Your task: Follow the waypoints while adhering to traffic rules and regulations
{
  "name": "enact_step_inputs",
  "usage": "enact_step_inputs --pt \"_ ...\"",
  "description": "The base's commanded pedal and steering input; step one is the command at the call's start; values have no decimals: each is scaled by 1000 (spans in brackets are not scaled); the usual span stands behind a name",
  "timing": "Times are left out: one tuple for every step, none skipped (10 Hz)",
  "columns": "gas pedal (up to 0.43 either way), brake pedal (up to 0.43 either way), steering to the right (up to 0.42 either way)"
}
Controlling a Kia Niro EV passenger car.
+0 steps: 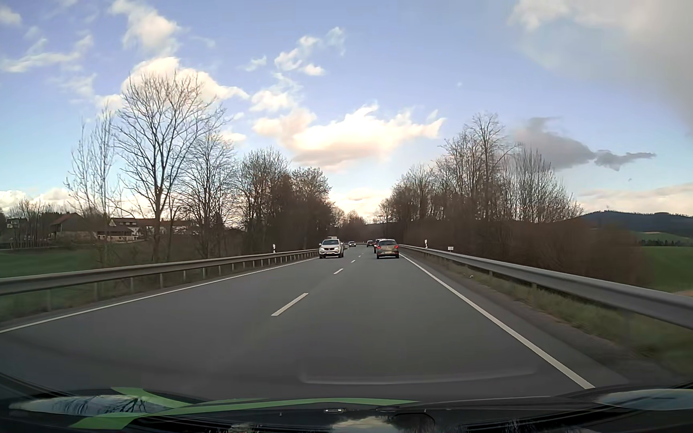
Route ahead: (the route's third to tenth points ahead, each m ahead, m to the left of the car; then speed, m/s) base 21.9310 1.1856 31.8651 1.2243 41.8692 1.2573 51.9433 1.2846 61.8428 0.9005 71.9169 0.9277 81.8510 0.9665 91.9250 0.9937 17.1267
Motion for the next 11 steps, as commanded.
enact_step_inputs --pt "59 0 -2" --pt "59 0 -2" --pt "59 0 -2" --pt "59 0 -2" --pt "59 0 -1" --pt "59 0 -1" --pt "59 0 -1" --pt "59 0 -1" --pt "67 0 -1" --pt "67 0 -1" --pt "79 0 0"
